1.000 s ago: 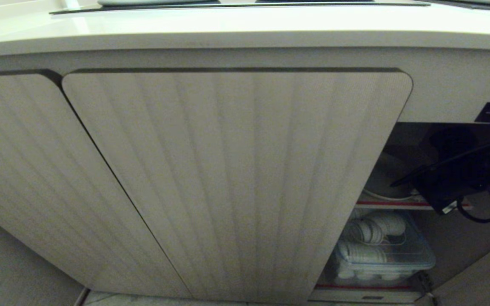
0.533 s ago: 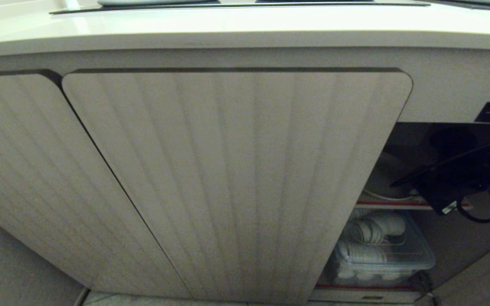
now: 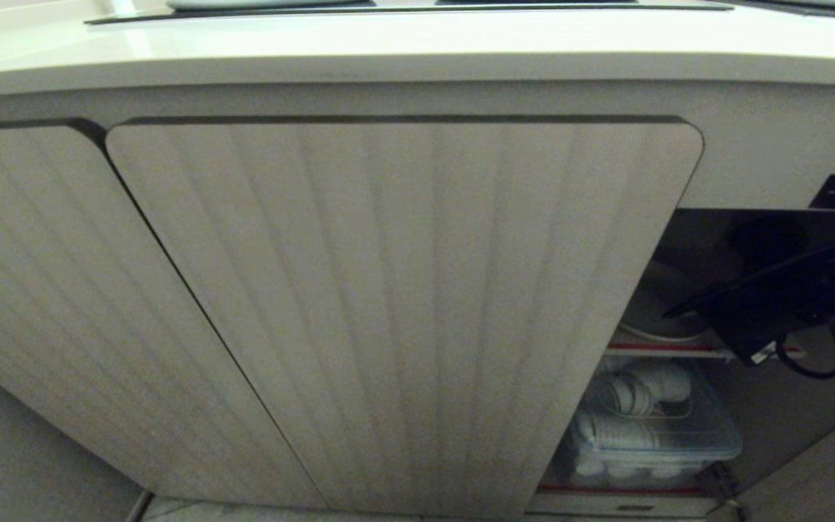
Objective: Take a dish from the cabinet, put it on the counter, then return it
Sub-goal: Put it back into the cabinet
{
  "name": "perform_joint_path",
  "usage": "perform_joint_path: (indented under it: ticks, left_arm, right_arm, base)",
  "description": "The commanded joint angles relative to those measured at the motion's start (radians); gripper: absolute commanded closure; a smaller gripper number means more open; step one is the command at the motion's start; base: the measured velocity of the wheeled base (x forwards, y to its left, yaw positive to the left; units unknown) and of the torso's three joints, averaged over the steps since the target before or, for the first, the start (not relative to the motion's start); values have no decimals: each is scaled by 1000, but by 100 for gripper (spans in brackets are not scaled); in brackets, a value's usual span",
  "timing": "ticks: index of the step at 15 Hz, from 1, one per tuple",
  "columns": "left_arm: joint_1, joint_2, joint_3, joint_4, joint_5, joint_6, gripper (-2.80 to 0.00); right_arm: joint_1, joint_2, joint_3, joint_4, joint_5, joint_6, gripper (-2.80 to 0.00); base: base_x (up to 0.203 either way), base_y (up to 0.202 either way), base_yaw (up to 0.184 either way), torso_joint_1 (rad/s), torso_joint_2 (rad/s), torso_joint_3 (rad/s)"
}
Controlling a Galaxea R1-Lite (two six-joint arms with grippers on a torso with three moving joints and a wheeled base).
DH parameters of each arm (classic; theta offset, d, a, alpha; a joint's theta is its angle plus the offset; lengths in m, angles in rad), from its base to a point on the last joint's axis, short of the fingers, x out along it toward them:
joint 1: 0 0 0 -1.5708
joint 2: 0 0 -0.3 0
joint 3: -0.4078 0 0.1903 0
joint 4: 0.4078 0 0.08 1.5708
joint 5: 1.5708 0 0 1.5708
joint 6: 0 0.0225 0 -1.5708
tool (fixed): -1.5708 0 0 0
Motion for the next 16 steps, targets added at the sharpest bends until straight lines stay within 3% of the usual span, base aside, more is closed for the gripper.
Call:
perform_joint_path:
  ticks: [1,12,16]
  left_arm:
    - [0,0,0,0,0,-1,0]
    - [0,0,0,0,0,-1,0]
    - [0,0,0,0,0,-1,0]
  right_arm:
    - [0,-6,1,0,-1,5,-280]
    - [22,-38,26,19,-55,0,-280]
    - [28,-56,64,8,-81,-48,-280]
  base:
    - [0,0,0,0,0,0]
    - [0,0,0,0,0,0]
    - [0,0,0,0,0,0]
